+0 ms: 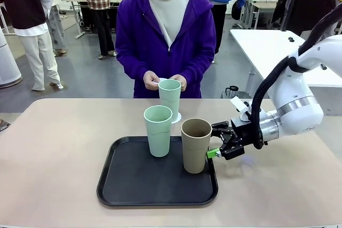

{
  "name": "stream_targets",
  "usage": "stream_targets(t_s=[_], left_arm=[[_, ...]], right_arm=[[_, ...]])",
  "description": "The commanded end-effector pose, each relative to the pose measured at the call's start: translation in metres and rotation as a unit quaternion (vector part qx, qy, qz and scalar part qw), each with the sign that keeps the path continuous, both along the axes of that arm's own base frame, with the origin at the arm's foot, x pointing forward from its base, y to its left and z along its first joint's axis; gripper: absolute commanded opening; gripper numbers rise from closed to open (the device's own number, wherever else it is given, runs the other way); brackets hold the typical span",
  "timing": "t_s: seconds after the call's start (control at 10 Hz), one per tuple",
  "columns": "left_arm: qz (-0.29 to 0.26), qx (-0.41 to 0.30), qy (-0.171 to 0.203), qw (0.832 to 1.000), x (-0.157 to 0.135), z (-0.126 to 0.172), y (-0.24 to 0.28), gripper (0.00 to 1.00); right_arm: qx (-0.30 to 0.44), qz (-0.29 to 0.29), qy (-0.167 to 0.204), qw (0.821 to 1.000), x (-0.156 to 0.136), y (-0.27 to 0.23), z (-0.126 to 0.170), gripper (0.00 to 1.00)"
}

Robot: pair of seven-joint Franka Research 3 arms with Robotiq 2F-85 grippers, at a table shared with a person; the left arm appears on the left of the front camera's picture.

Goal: Place coasters on the table and set cups on them.
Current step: Take one Reusable plastic cup from the Flat Tray and place it on a coaster set by the human.

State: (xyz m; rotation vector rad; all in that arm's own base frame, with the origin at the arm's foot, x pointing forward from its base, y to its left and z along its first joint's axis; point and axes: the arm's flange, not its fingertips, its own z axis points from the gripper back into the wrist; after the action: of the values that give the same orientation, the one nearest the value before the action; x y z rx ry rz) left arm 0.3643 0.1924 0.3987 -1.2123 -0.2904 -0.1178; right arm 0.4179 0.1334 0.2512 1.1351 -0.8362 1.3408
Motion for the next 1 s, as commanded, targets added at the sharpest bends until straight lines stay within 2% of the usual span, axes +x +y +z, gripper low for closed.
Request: stream_targets(t_s=[0.0,0.6,0.9], left_arm=[[-0.004,-0.004,-0.010,1.000,-0.001,0.001,0.002,1.00],[-0.004,-0.004,-0.010,1.000,-0.001,0.001,0.002,1.00],[-0.004,-0.004,-0.010,1.000,-0.001,0.001,0.002,1.00]], right_arm=[[0.005,0.014,0.003,1.000,0.005,-0.001,-0.002,1.00],[0.010,0.054,0.022,0.998,0.004,0.017,-0.008,1.00],[0.004,0.060,0.011,0.998,0.009,0.033,-0.009,1.00]])
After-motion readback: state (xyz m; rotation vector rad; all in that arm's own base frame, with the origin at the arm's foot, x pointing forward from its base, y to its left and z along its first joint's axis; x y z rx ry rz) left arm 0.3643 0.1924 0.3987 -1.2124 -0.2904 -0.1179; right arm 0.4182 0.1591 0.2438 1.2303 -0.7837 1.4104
